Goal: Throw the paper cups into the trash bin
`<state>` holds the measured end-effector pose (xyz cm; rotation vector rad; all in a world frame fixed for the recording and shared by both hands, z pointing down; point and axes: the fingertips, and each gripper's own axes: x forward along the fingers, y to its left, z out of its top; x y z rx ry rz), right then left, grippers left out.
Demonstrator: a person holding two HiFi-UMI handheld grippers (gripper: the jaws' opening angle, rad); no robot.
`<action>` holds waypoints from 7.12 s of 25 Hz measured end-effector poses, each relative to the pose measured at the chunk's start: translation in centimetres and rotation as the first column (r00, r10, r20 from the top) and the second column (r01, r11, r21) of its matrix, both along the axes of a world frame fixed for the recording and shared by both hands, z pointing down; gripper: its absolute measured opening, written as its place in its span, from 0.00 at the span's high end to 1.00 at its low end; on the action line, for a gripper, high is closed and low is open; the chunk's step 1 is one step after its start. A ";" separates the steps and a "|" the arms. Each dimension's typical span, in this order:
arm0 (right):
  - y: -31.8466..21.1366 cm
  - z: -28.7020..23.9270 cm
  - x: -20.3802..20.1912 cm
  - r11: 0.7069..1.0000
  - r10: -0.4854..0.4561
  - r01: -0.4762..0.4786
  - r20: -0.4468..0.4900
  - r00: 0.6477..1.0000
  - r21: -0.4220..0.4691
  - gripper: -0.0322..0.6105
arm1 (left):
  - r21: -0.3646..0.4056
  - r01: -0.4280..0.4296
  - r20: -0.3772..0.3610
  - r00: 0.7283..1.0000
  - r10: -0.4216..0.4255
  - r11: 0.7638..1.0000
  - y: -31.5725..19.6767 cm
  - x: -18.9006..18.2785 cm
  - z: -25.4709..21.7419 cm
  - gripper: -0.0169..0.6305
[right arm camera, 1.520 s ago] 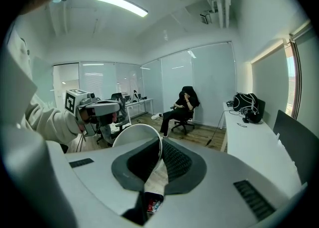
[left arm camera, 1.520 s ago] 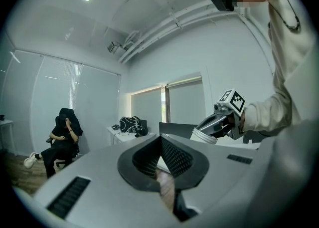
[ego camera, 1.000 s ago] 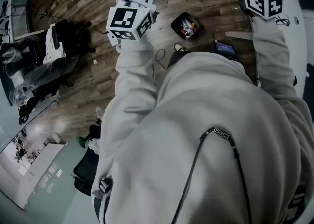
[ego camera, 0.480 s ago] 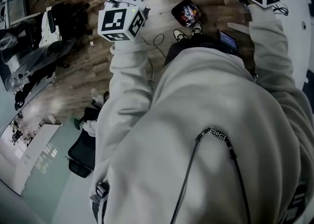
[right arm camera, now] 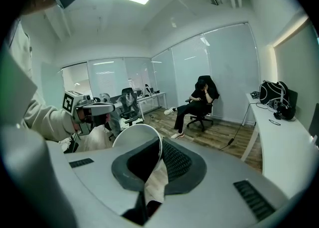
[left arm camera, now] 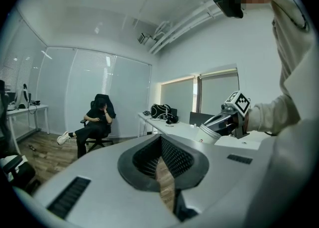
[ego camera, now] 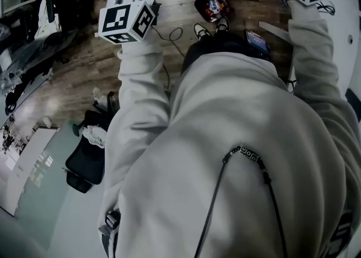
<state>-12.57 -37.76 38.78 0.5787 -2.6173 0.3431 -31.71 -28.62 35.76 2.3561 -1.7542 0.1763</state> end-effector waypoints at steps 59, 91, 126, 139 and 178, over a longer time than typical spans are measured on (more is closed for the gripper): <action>12.9 74.7 2.1 0.845 -0.407 0.301 -0.167 0.898 -0.442 0.58 | -0.483 -0.278 -0.364 0.926 0.099 0.831 5.1 7.9 74.8 0.98; 13.8 12.4 0.4 0.958 -0.240 0.227 -0.056 0.969 -0.176 0.92 | -0.329 -0.229 -0.219 0.962 0.162 0.916 9.2 2.8 16.2 0.98; 10.1 -1.0 -1.6 0.981 -0.196 0.194 0.112 0.974 0.030 0.92 | -0.094 -0.213 -0.150 0.969 0.198 0.972 4.6 4.8 2.3 0.98; 11.6 -17.5 -4.9 0.938 -0.303 0.233 0.283 0.910 0.255 0.92 | 0.193 -0.292 0.027 0.956 0.292 0.937 2.8 6.4 -13.7 0.98; 9.2 -17.9 -6.7 0.931 -0.305 0.226 0.271 0.913 0.285 0.92 | 0.210 -0.327 0.029 0.944 0.329 0.921 0.0 6.3 -13.2 0.98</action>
